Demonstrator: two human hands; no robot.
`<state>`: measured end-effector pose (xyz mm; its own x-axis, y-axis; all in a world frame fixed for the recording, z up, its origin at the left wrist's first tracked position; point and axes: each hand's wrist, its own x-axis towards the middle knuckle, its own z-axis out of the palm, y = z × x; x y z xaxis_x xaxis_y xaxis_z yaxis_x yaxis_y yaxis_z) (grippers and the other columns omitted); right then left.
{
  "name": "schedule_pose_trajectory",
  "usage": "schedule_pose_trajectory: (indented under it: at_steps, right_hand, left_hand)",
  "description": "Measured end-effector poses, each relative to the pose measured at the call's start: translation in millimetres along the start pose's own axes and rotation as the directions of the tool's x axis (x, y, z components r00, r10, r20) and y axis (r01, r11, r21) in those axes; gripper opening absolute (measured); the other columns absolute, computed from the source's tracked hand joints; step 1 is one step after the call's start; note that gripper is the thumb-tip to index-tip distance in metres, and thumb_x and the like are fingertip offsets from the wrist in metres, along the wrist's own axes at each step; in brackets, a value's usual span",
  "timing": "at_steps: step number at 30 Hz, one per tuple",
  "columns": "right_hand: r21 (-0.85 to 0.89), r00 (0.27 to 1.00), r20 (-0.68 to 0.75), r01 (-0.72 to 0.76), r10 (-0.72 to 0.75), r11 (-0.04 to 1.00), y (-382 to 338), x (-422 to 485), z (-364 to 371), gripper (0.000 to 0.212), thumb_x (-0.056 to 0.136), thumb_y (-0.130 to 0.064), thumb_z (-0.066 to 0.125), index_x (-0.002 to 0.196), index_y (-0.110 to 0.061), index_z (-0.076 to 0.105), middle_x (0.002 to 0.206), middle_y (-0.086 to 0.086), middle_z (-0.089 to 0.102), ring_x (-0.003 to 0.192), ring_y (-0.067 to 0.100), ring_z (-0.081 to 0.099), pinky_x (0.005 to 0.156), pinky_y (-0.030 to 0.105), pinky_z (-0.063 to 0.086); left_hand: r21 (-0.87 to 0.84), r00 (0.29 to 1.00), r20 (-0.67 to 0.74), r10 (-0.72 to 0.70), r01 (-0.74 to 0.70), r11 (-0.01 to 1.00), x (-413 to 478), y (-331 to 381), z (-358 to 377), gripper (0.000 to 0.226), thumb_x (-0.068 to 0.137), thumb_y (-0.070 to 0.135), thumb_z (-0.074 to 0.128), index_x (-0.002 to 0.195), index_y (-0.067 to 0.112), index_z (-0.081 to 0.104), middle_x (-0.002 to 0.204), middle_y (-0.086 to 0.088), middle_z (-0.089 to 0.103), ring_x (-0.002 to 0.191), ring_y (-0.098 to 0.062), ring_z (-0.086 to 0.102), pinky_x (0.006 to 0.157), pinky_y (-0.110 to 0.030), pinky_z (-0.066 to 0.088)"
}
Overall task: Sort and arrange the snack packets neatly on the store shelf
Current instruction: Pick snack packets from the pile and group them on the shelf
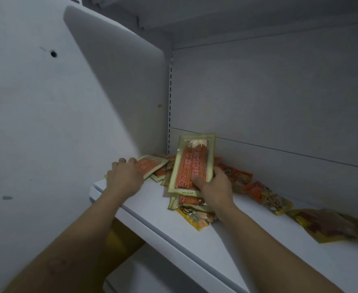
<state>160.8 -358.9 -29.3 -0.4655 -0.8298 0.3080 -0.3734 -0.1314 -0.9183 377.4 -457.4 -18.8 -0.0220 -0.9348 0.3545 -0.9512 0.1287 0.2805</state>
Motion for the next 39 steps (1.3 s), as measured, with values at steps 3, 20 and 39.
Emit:
schedule_pose_trajectory:
  at_steps: [3,20,39]
  right_hand:
    - [-0.011,0.997,0.010,0.076,-0.076,0.997,-1.1,-1.3,6.0,0.026,0.084,-0.029,0.077,0.098,-0.035,0.056,0.091,-0.017,0.069,0.085,0.008,0.068,0.078,0.033,0.054]
    - [0.315,0.997,0.068,-0.051,0.030,0.948,-16.5,-7.3,-2.4,0.027,0.082,-0.010,0.079,0.105,-0.014,0.067,0.086,0.002,0.076,0.079,0.026,0.074,0.073,0.052,0.061]
    - [0.151,0.959,-0.282,0.016,0.028,0.988,-57.3,-44.0,-194.9,0.021,0.083,-0.016,0.078,0.100,-0.015,0.066,0.095,0.002,0.073,0.089,0.023,0.070,0.080,0.039,0.058]
  left_hand:
    - [-0.028,0.986,0.148,-0.075,0.080,0.996,19.4,-9.3,1.4,0.049,0.096,0.033,0.049,0.141,0.015,0.040,0.135,-0.017,0.048,0.125,-0.037,0.043,0.098,-0.046,0.041]
    - [-0.830,0.970,0.243,0.003,0.207,0.518,-19.8,14.2,-17.6,0.026,0.085,0.008,0.075,0.102,0.017,0.057,0.088,0.003,0.068,0.067,-0.008,0.068,0.048,-0.018,0.049]
    - [-0.937,0.732,0.255,0.632,0.347,-0.025,-122.3,217.5,-47.8,0.039,0.095,0.028,0.062,0.124,0.002,0.064,0.113,-0.023,0.069,0.096,-0.034,0.071,0.080,-0.048,0.059]
